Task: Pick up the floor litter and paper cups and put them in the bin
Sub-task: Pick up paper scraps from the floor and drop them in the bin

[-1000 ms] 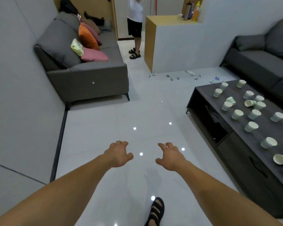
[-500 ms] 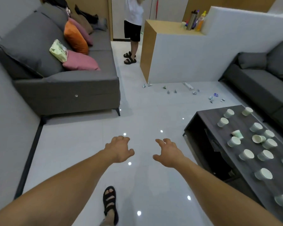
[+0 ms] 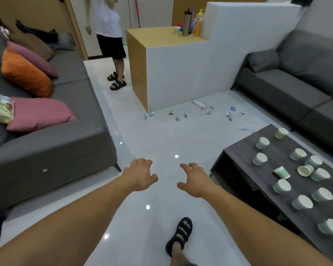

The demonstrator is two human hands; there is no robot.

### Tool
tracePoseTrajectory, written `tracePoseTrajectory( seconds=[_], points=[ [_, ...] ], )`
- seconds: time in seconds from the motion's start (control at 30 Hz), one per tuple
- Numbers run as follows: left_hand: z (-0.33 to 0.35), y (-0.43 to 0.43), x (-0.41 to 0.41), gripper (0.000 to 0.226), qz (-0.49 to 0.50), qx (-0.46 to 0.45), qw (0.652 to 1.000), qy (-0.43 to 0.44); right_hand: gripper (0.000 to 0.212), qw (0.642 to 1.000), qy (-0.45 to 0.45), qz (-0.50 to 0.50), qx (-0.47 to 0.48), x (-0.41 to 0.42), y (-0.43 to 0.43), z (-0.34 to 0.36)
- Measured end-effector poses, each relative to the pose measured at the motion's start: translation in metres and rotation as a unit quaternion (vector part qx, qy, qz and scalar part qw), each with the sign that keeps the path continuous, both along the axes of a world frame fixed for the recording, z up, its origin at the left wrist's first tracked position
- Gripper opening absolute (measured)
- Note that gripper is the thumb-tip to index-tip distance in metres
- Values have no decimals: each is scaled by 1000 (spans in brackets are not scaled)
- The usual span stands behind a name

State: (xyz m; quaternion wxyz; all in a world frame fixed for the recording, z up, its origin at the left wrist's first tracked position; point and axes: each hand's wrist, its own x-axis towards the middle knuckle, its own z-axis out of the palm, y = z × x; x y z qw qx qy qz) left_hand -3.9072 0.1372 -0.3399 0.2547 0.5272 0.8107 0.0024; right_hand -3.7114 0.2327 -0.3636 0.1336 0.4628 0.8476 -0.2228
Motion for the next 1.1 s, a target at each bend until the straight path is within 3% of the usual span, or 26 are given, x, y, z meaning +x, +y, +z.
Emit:
tracePoseTrajectory(
  seconds=[0.33,0.53,0.77,1.1],
  points=[
    [6,215,-84,66,49,4,999,8,76,999,19,37,4,-89,230,1],
    [-11,305,-133,68,66,-20,997,-25,76,998,-18,62,-12,-141,333,-2],
    [-43,439,-234,67,75,-19,996,-52,74,997,-45,67,-8,-239,468,-18],
    [-33,604,-383,66,77,-23,996,-40,74,997,-39,66,-22,-394,624,-17]
  ],
)
